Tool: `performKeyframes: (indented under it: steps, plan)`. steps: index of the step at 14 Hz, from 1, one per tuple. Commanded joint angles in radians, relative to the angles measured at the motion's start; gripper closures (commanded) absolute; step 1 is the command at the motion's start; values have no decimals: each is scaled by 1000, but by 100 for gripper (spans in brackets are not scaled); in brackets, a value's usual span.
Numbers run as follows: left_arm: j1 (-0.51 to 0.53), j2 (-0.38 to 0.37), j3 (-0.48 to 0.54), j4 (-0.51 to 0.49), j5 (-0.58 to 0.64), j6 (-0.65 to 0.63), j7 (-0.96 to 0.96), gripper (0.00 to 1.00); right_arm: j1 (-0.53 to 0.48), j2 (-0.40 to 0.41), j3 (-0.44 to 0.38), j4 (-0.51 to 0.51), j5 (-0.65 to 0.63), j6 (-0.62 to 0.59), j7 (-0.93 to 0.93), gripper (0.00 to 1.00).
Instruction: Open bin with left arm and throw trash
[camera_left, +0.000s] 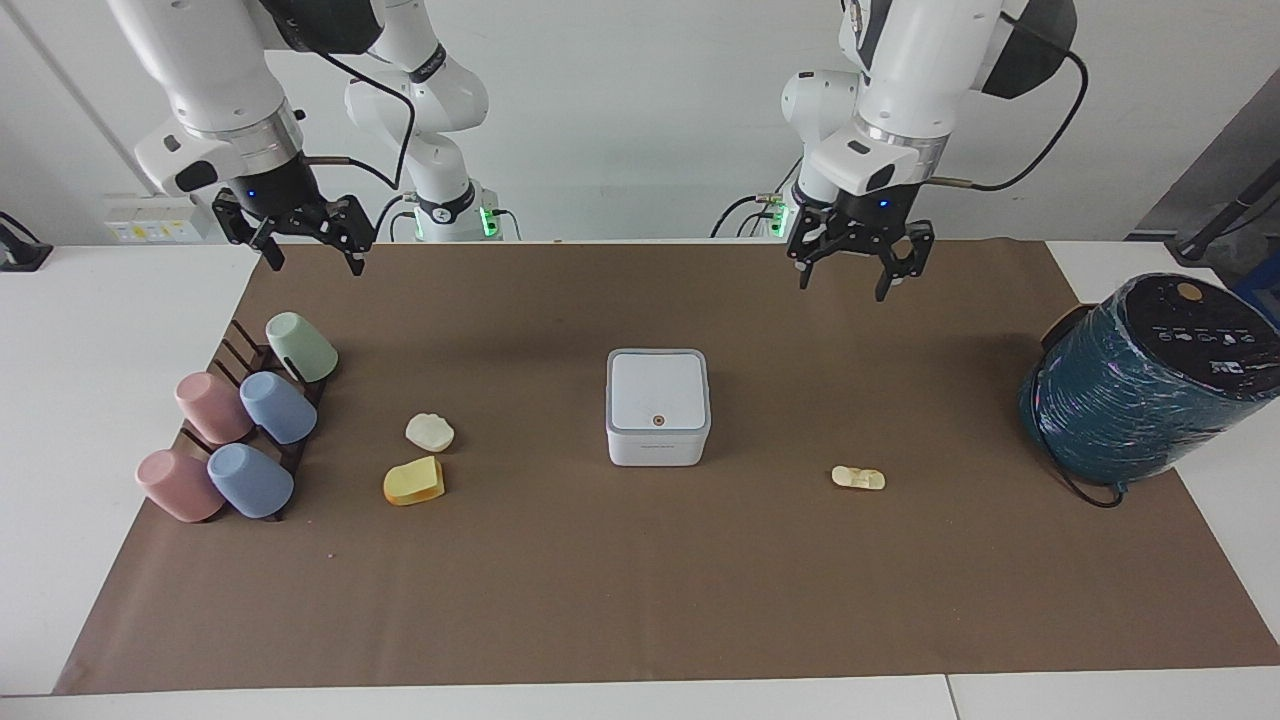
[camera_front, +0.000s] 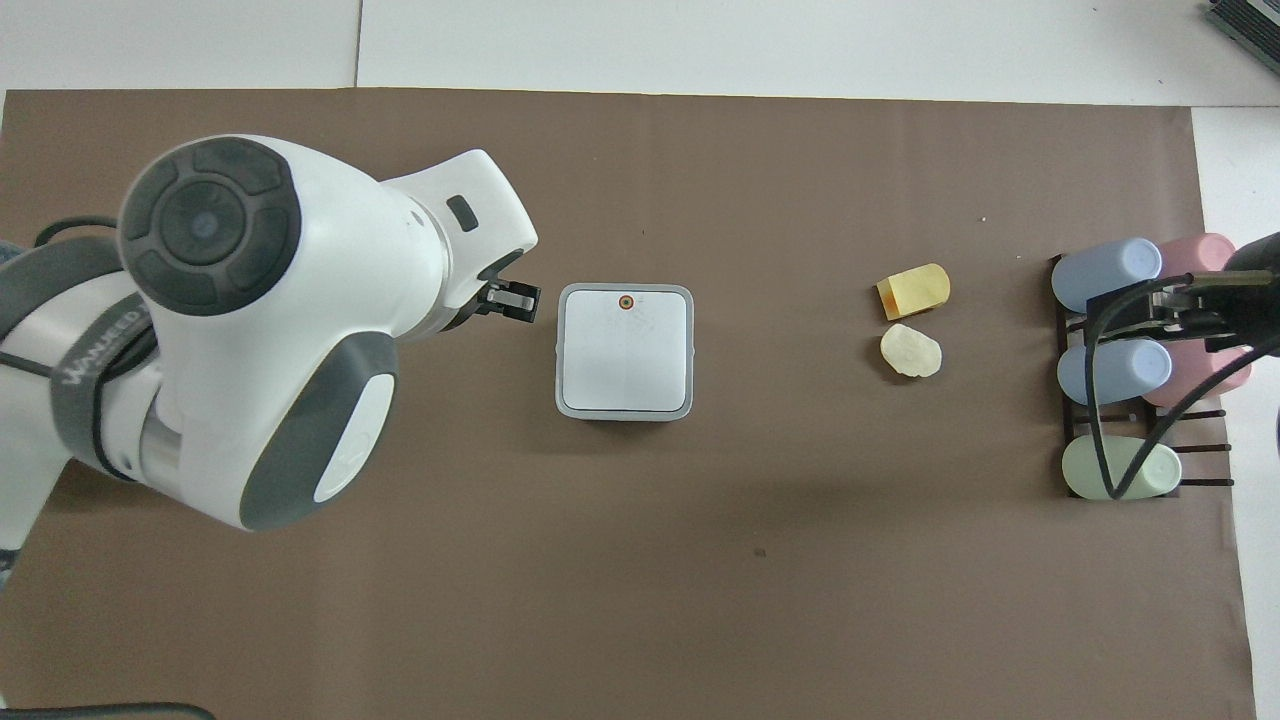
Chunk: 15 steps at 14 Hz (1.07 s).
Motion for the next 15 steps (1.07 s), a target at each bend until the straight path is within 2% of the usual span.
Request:
performKeyframes:
  steps: [1, 5, 8, 12, 15]
  plan:
    - [-52, 32, 15, -45, 13, 121, -26, 100, -4, -31, 8, -43, -13, 25, 13, 0]
    - [-78, 49, 12, -136, 8, 337, -58, 100, 13, -34, 10, -99, -3, 98, 17, 0]
    - [-89, 88, 12, -147, 7, 395, -59, 100, 47, -34, 10, -219, -1, 262, 57, 0]
    - [-114, 149, 14, -147, 5, 444, -66, 100, 90, 78, 11, -270, 2, 431, 116, 0]
    - [-121, 189, 14, -145, 5, 484, -67, 100, 91, 154, 13, -365, 48, 628, 36, 0]
